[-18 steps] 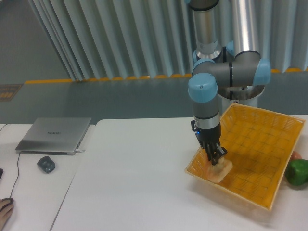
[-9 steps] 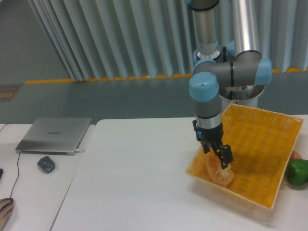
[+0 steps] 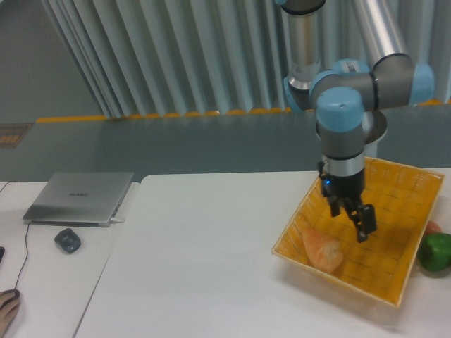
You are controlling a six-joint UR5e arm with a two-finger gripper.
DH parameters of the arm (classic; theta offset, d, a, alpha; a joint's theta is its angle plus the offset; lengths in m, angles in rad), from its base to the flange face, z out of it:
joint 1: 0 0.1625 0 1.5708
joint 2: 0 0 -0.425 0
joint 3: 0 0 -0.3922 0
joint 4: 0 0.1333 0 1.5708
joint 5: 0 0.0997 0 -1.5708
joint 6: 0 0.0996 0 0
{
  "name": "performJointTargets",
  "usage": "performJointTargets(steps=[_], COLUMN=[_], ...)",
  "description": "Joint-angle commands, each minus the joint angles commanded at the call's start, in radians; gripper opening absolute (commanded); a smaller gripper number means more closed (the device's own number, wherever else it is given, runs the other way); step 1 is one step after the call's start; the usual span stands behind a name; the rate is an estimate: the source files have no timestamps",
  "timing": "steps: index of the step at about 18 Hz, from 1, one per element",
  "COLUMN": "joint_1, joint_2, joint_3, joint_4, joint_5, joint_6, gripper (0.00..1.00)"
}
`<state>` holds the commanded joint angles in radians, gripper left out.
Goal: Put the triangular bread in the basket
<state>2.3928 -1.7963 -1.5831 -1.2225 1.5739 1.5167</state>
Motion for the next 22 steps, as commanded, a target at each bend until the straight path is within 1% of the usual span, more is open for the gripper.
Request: performJointTargets(steps=[2, 4, 6, 7, 10, 13, 18, 22], joint_1=[0.031, 0.057, 0.075, 0.084, 0.130, 0.181, 0.215, 0.249], joint_2=[0.000, 0.000, -0.005, -0.009, -0.021, -0.026, -0.031, -0.035], joint_3=[0.009, 0.017, 0.034, 0.041, 0.049, 0.058, 0.058, 0.058], joint_4=[-0.006, -0.006, -0.021, -0.035, -0.045, -0.072, -0.074, -0.074], joint_5=[-0.002, 0.000, 0.005, 0.005, 0.017, 0.011, 0.012, 0.011], joint_6=[0.057, 0.072, 0.082, 0.111, 0.264, 0.281, 0.287, 0.353], gripper=[1.00, 1.00, 1.00, 1.00, 1.00, 1.00, 1.00, 1.00])
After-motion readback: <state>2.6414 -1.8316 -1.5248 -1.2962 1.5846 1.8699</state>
